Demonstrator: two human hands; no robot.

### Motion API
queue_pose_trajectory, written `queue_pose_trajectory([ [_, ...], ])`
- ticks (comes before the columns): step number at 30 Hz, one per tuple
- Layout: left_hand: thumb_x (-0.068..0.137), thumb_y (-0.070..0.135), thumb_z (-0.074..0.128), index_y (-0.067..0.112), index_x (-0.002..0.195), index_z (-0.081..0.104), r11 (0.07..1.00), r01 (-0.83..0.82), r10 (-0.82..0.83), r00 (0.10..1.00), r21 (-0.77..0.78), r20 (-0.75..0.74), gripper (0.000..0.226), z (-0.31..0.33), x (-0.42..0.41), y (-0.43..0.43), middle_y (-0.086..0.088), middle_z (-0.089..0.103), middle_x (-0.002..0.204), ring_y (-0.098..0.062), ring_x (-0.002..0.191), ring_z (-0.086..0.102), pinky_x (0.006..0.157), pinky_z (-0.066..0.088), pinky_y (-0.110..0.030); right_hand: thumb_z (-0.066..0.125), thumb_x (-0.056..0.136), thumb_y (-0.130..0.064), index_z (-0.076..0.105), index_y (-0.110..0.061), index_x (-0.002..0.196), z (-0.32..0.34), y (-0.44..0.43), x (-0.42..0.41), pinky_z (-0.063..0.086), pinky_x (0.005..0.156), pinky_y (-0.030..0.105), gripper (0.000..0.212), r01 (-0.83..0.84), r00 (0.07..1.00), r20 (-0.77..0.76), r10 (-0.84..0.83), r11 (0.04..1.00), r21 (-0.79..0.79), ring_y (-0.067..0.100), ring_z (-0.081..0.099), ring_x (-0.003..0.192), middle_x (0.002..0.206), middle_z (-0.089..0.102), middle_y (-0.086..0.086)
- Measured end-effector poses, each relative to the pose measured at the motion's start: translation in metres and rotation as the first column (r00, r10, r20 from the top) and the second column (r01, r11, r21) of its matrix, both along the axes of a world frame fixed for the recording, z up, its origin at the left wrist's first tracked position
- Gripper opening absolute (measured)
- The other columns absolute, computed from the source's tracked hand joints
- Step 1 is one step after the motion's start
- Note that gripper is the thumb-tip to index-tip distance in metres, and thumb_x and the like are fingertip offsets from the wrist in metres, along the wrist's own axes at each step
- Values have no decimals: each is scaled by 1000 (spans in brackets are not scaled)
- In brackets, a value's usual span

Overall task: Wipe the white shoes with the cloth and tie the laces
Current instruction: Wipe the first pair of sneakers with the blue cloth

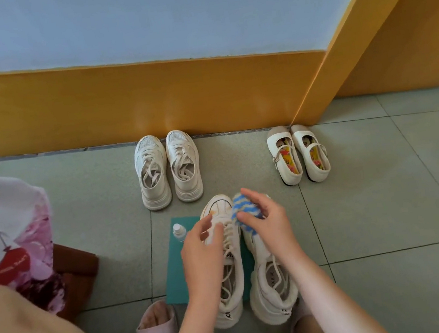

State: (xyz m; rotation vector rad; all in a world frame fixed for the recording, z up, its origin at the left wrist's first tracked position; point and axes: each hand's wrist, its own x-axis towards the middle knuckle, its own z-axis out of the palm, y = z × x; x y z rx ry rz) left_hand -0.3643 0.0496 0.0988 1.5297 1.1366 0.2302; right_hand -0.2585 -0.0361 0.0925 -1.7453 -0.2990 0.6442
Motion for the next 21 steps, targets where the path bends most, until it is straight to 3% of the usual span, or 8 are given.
queue_pose_trajectory([
  [2, 82, 39, 65, 23, 134, 45, 975, 105, -70, 982, 197, -176, 58, -6, -6, -9, 2, 45, 136, -17, 126, 37, 105, 33, -34, 69, 81, -1, 56, -18, 123, -1, -4, 14, 49, 80, 8, 46, 56, 998, -6, -56, 998, -8, -7, 60, 97, 114, 61, -7],
  [4, 75, 47, 70, 18, 144, 26, 973, 154, -105, 958, 170, -268, 86, -10, -6, -20, -3, 31, 144, -23, 133, 24, 107, 27, -35, 71, 80, -1, 57, -14, 118, -4, -7, 25, 52, 79, 14, 42, 91, 996, -11, -91, 996, -15, 4, 65, 97, 114, 65, 1],
  [7, 68, 56, 72, 14, 148, 10, 976, 192, -140, 914, 103, -380, 109, -21, 0, -31, -8, 19, 151, -27, 138, 19, 108, 28, -39, 69, 80, 1, 60, -13, 114, -7, -8, 31, 53, 74, 15, 38, 87, 996, -26, -88, 996, -18, 1, 67, 87, 108, 68, 3],
  [13, 72, 42, 74, 18, 143, 23, 963, 175, -72, 898, 204, -434, 90, -35, 3, -35, -5, 29, 145, -26, 130, 31, 98, 39, -41, 69, 81, -1, 61, -19, 111, -20, -8, 27, 53, 74, 16, 36, 41, 998, -48, -43, 998, -37, 4, 66, 92, 107, 68, -2],
  [21, 74, 26, 74, 16, 135, 43, 980, 40, 6, 973, 194, -233, 69, -43, -17, -22, -3, 47, 129, -21, 116, 48, 91, 39, -30, 65, 84, -3, 64, -22, 117, -31, 10, 33, 48, 85, 14, 38, -45, 995, 86, 59, 987, -156, 8, 60, 101, 115, 62, 1],
])
